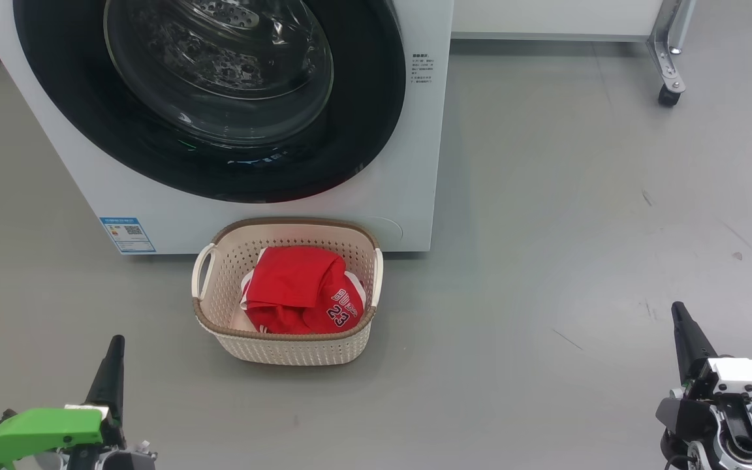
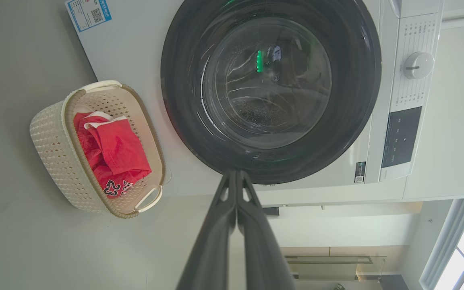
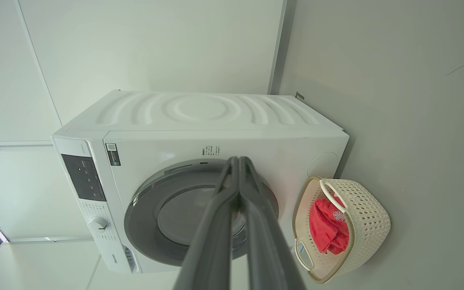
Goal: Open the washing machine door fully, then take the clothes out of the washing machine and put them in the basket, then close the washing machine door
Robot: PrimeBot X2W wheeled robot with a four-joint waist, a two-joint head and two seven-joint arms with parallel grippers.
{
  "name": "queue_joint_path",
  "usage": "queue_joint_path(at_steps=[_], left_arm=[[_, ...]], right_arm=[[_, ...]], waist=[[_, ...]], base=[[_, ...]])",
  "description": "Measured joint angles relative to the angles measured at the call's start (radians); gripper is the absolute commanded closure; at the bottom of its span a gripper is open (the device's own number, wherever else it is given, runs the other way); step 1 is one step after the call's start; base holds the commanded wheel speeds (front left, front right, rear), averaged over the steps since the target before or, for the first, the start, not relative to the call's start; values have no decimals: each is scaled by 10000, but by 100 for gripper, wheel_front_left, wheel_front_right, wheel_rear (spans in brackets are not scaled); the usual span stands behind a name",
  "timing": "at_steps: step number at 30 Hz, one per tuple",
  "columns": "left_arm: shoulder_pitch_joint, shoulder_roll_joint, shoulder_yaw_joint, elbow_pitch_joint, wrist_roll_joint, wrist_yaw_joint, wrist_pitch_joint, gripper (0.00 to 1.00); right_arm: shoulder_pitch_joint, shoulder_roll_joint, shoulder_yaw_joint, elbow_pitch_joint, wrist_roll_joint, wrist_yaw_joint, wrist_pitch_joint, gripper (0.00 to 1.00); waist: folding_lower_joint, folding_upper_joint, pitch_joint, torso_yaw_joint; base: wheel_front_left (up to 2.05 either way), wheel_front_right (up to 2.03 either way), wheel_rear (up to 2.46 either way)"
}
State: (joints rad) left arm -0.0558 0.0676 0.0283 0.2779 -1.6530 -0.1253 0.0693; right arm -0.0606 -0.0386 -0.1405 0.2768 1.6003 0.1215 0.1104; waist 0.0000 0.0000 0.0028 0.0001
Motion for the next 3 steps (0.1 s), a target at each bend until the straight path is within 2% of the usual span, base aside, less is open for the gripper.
queue_joint_path(at_steps=[3], left_arm=[[0, 0, 2, 0, 0, 0, 0, 100]], right_arm=[[0, 0, 0, 0, 0, 0, 0, 100]], waist=[[0, 0, 0, 0]], base=[[0, 0, 0]])
